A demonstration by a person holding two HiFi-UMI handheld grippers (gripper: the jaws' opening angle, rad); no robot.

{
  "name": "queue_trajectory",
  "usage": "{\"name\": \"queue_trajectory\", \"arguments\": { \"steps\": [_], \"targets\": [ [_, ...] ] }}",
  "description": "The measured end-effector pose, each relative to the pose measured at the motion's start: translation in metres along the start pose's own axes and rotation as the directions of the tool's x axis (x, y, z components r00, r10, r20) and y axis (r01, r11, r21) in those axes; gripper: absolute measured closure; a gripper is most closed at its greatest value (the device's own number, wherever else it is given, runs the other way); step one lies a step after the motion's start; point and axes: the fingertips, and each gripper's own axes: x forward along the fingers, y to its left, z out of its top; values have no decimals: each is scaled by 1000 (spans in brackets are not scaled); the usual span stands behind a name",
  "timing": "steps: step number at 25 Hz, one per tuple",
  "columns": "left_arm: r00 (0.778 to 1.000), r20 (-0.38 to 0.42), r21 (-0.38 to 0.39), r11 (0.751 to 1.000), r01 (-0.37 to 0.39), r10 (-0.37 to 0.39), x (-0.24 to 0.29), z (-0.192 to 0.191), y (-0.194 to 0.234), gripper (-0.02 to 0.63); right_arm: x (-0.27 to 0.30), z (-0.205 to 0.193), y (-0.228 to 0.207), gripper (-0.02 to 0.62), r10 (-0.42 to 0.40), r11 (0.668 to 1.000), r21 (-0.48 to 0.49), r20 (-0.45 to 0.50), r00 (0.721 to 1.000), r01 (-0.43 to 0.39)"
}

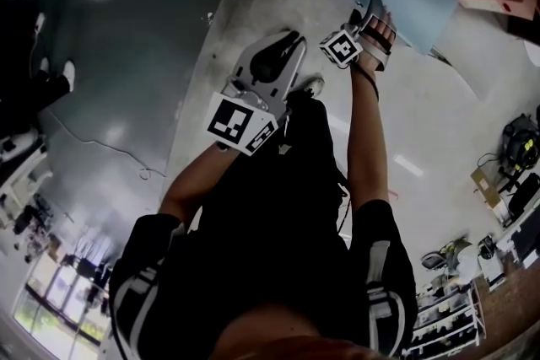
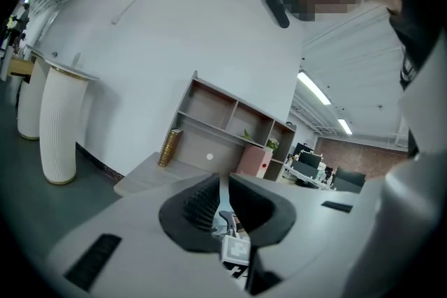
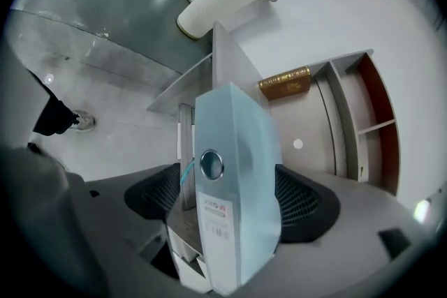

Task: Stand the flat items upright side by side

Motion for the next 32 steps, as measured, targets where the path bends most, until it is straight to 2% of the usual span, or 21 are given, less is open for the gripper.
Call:
{"name": "queue_trajectory", "arguments": {
  "steps": [7,8,9,15,17,19,21,23,25,27,28,29,30,32],
  "targets": [
    [999,-26,0,999,33,-33,19,18,42,551,34,10,5,185,13,1000,13,-69,998,-13],
    [999,-25,-1,999,43,-43,22,21,44,551,34,11,3,215,21,999,30,-67,997,-19],
    [998,-25,-4,999,54,-54,24,23,47,551,31,13,2,218,33,998,46,-59,998,-30],
    [990,-13,3,990,142,-141,32,58,55,549,-13,52,-26,243,87,985,143,94,992,-99],
    [985,1,19,985,174,-174,39,74,53,551,-26,68,-49,255,74,969,220,171,983,-111],
    [980,13,35,979,200,-200,45,90,51,551,-38,79,-80,263,36,939,325,234,971,-114],
    [974,25,40,974,222,-223,50,103,49,551,-51,83,-119,266,-32,884,454,286,958,-106],
    [969,36,40,969,243,-244,53,114,46,551,-66,75,-165,267,-131,792,602,336,933,-106],
    [963,44,37,963,266,-267,56,123,40,550,-82,52,-207,267,-243,651,749,356,902,-120],
    [955,45,36,956,291,-292,59,130,31,551,-95,18,-234,267,-329,498,858,322,888,-127],
    [951,44,33,952,304,-305,61,132,25,551,-100,0,-240,267,-352,435,892,294,889,-122],
    [947,44,30,948,318,-319,63,134,19,551,-103,-18,-242,265,-360,388,915,262,895,-111],
    [942,45,26,944,330,-331,65,136,13,551,-104,-34,-240,265,-358,355,930,228,905,-94],
    [935,50,19,937,350,-350,71,138,3,551,-101,-61,-232,265,-334,310,949,158,929,-50]
  ]
}}
